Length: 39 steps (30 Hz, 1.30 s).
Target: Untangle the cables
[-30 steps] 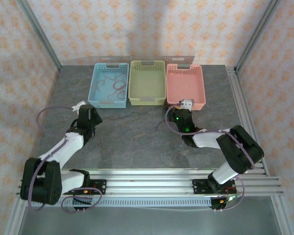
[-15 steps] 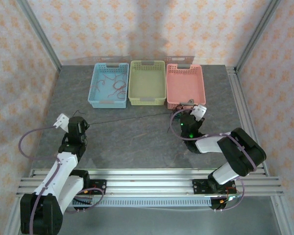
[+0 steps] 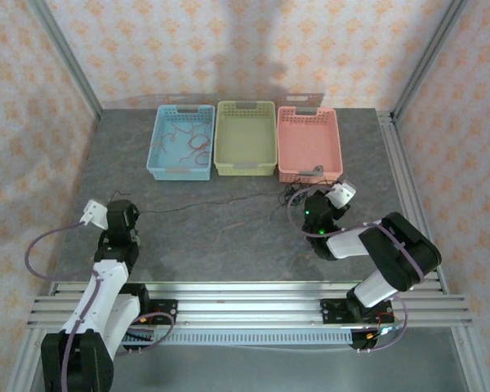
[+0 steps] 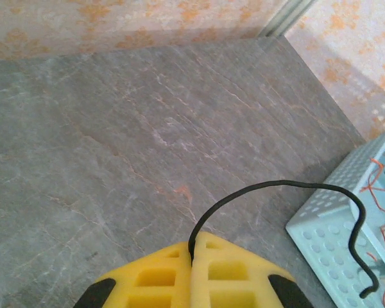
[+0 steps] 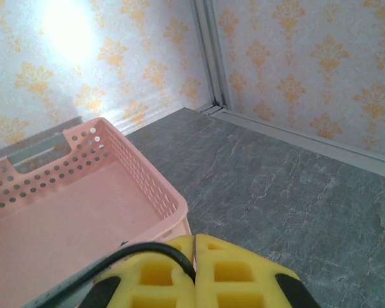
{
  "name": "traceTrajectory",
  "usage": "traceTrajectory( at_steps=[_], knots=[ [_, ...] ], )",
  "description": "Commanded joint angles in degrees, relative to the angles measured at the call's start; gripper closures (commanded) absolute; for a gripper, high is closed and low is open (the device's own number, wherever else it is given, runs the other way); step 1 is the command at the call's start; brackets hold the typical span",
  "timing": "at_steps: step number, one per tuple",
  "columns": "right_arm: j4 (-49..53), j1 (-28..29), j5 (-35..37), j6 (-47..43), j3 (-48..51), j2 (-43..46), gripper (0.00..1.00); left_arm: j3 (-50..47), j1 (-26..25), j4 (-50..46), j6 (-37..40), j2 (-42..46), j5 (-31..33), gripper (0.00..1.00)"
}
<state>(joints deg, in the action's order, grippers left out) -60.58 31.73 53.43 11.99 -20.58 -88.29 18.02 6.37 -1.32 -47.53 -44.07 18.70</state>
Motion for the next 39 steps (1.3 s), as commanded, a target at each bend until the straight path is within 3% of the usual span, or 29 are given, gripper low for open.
traceTrajectory(
  at_steps=[1, 4, 7, 12, 17, 22, 31, 35, 39],
  knots=[
    [-0.3, -1.7, 2.5, 2.5, 1.1, 1.1, 1.00, -1.3, 1.7, -2.1, -2.3, 1.4, 1.9, 1.00],
    [5.9, -4.0, -0.8, 6.5, 1.4, 4.5, 1.00, -2.3, 3.2, -2.1, -3.3, 2.7, 1.5, 1.00],
    [18.7, -7.6, -8.4, 13.6, 0.7, 11.0, 1.00, -2.6, 3.7, -1.7, -3.3, 2.7, 0.7, 1.00],
    [24.4, -9.1, -19.7, 7.9, -0.3, 19.5, 1.00, -2.4, 3.8, -1.8, -3.1, 2.2, 0.7, 1.00],
    [31.2, -9.7, -16.2, 4.6, -1.0, 28.9, 1.00, -2.5, 3.9, -1.8, -3.1, 2.5, 0.9, 1.00],
    [36.0, -15.4, -15.6, 8.4, -1.4, 31.1, 1.00, -2.5, 4.2, -2.0, -3.0, 2.6, 0.7, 1.00],
    [35.9, -25.1, -14.0, 17.8, 1.2, 26.7, 1.00, -3.7, 7.4, -1.4, -4.2, 3.2, -1.4, 1.00],
    [34.3, -26.6, -18.7, 20.1, 1.6, 25.2, 1.00, -3.7, 7.4, -1.4, -3.7, 3.6, -1.4, 1.00],
    [19.8, -26.6, -31.4, 18.4, 5.5, 21.2, 1.00, -2.7, 7.5, -0.7, -1.7, 2.7, -4.1, 1.00]
  ],
)
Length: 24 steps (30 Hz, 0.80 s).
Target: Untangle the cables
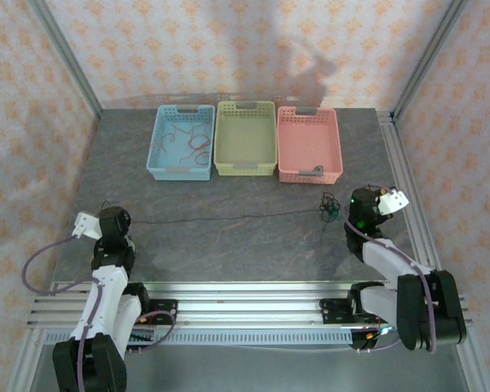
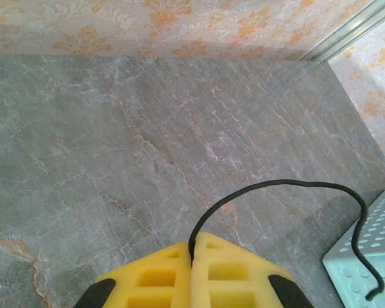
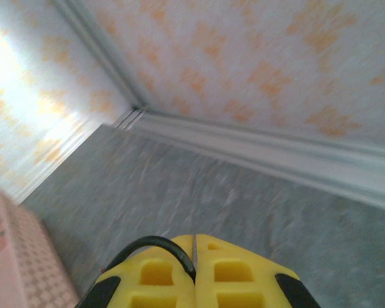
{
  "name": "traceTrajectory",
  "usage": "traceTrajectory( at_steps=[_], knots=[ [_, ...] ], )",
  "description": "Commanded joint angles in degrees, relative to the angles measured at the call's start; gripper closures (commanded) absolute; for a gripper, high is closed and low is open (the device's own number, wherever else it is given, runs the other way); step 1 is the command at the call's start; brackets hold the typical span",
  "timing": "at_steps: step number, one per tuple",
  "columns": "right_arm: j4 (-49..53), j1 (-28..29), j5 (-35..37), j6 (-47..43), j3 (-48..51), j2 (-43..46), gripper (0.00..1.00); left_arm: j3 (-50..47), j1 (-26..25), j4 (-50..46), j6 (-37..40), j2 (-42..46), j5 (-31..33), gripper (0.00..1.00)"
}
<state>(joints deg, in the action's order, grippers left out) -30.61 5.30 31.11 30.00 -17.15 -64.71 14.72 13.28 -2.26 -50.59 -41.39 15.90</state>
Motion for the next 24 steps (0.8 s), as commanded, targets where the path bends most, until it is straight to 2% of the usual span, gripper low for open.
traceTrajectory(
  at_steps=[1, 5, 7, 8, 10, 12, 16, 20, 22, 24],
  knots=[
    [-11.5, -0.2, -12.5, -0.3, 1.9, -3.5, 1.00, 0.7, 0.5, 0.6, 1.8, -0.1, -2.1, 1.00],
    [-15.5, -0.2, -27.7, -1.7, 0.1, -7.9, 1.00, 1.0, -0.1, 3.2, 4.4, 0.0, -6.6, 1.00],
    [-17.3, -0.1, -32.9, -1.3, -0.2, -9.3, 1.00, 1.1, -1.2, 5.2, 5.9, 0.0, -8.4, 1.00],
    [-18.5, 0.0, -34.8, -1.0, -0.2, -9.8, 1.00, 1.5, -2.3, 5.4, 6.8, -0.1, -9.1, 0.95],
    [-20.6, 0.2, -37.2, -1.5, 0.0, -10.4, 1.00, 2.7, -5.0, 5.1, 9.2, 0.1, -9.1, 0.75],
    [-21.1, 0.4, -37.7, -1.7, 0.0, -10.6, 1.00, 3.4, -9.0, 5.9, 11.4, 0.4, -7.9, 0.47],
    [-21.2, 0.5, -37.2, -1.4, -0.2, -11.2, 1.00, 5.8, -17.8, 6.4, 16.9, -0.5, -4.5, 0.21],
    [-21.7, 0.5, -37.6, -0.9, -0.5, -12.0, 1.00, 10.5, -27.6, 6.4, 24.1, -4.8, -3.6, 0.15],
    [-22.0, 0.5, -37.0, -1.0, -0.3, -11.9, 1.00, 13.2, -31.8, 7.8, 27.5, -7.9, -8.3, 0.15],
    [-22.2, 0.5, -36.5, -0.9, -0.2, -12.0, 1.00, 17.7, -38.4, 7.3, 31.9, -12.6, -10.6, 0.16]
  ],
)
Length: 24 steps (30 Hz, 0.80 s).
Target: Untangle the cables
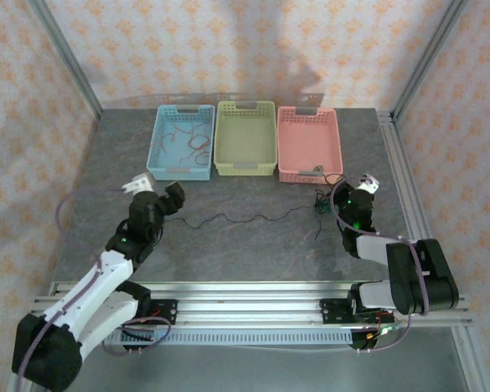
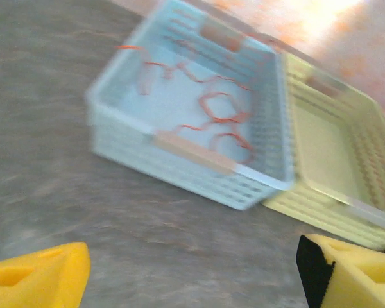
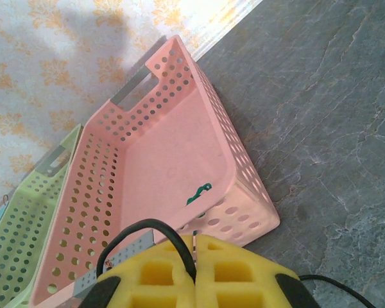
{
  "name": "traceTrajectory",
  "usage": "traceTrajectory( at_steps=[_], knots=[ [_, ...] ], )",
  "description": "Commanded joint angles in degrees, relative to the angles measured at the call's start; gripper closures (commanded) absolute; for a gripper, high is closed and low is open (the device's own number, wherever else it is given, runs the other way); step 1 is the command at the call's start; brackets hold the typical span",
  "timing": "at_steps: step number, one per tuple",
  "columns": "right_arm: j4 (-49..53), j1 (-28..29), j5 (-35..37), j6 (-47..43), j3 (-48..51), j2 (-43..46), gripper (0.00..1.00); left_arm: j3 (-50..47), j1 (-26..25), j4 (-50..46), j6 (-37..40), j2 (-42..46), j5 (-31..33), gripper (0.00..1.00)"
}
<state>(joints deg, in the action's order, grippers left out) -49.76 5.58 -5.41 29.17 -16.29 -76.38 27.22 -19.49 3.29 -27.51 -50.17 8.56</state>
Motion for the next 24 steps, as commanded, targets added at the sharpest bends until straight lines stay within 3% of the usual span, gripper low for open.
traceTrajectory(
  at_steps=[1, 5, 9, 15, 24],
  knots=[
    [-3.1, 0.2, 0.0, 0.0, -1.2, -0.4, 1.00, 7.8, -8.8, 1.1, 11.1, -6.6, -4.0, 0.16],
    [-3.5, 0.2, -0.2, 0.1, -1.0, -0.7, 1.00, 23.7, -19.8, -7.1, 18.4, -24.3, -7.4, 0.18],
    [-3.5, 0.2, -0.3, 0.2, -1.1, -0.8, 1.00, 41.3, -26.7, -15.8, 20.7, -42.0, -9.7, 0.18],
    [-3.7, 0.2, -0.2, 0.3, -1.0, -1.2, 1.00, 63.5, -28.6, -31.5, 23.6, -62.7, -11.9, 0.22],
    [-4.5, 0.2, 0.0, 0.4, -1.3, -2.0, 1.00, 79.9, -31.3, -44.7, 27.2, -78.3, -7.2, 0.24]
  ],
)
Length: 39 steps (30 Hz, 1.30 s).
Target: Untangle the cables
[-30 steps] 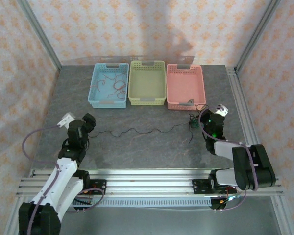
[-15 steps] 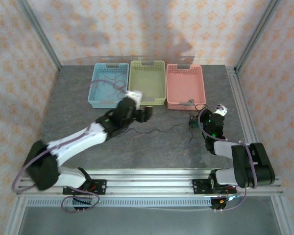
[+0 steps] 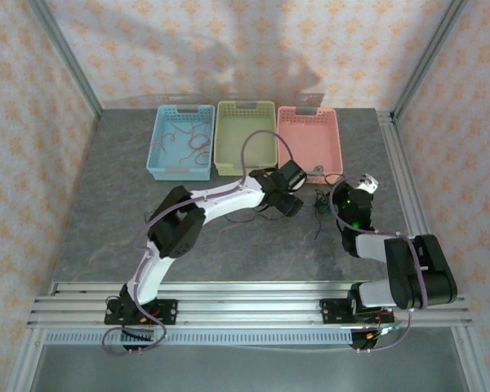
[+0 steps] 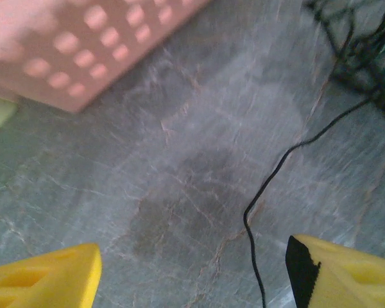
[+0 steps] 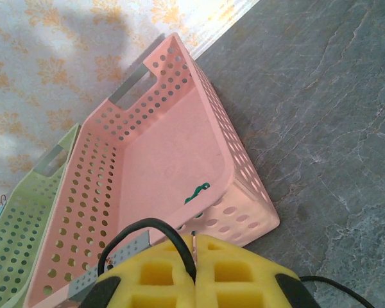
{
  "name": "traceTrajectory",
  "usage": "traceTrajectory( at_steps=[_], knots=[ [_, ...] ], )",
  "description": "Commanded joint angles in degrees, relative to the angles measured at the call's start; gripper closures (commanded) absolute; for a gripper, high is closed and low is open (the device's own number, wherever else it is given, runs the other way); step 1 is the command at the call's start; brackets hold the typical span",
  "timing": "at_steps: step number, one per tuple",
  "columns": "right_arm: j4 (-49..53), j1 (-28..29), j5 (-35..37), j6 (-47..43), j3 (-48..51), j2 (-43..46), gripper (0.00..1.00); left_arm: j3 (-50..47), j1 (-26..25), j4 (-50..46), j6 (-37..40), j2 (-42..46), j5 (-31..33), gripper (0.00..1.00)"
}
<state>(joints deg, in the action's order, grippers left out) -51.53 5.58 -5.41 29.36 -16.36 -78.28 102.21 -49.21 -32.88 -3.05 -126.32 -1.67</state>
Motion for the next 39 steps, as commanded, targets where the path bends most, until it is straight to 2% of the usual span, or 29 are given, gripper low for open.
traceTrajectory(
  at_steps=[1, 10, 11, 13, 16, 20, 24, 28, 32, 35, 39],
  knots=[
    [-2.5, 0.2, 0.5, 0.2, -1.2, 0.0, 1.00, 5.9, -1.7, -9.4, 2.9, -3.2, 3.6, 0.24],
    [-2.7, 0.2, 0.1, 0.4, -1.4, -0.5, 1.00, 7.4, -3.1, -11.7, 3.6, -5.8, 6.5, 0.32],
    [-2.7, 0.2, 0.1, 0.4, -1.3, -0.5, 1.00, 7.4, -3.1, -11.7, 3.5, -6.1, 6.7, 0.35],
    [-2.7, 0.2, 0.0, 0.4, -1.4, -0.4, 1.00, 7.6, -3.1, -11.7, 3.5, -6.8, 6.8, 0.45],
    [-2.7, 0.2, 0.2, 0.4, -1.2, -0.5, 1.00, 8.1, -3.1, -11.8, 3.3, -7.5, 6.4, 0.72],
    [-2.7, 0.2, 0.3, 0.5, -1.3, -0.5, 1.00, 6.1, -3.0, -9.4, 2.8, -5.3, 8.4, 0.99],
    [-2.7, 0.2, 0.5, 0.4, -1.3, -0.6, 1.00, -1.6, -2.1, -2.6, 0.2, 2.1, 13.4, 1.00],
    [-1.9, 0.2, 1.3, 0.6, -1.4, -0.5, 1.00, -13.5, 2.3, 4.8, -4.9, 13.3, 16.5, 1.00],
    [-1.8, 0.2, 1.6, 0.6, -1.3, -0.2, 1.00, -27.9, 10.7, 10.4, -12.0, 29.6, 18.3, 1.00],
    [-1.6, 0.2, 2.1, 0.7, -1.3, -0.4, 1.00, -34.6, 15.5, 9.0, -15.3, 40.2, 25.6, 1.00],
    [-1.1, 0.2, 2.8, 0.7, -1.5, -0.4, 1.00, -43.0, 26.2, 7.4, -19.6, 52.7, 22.4, 1.00]
  ],
)
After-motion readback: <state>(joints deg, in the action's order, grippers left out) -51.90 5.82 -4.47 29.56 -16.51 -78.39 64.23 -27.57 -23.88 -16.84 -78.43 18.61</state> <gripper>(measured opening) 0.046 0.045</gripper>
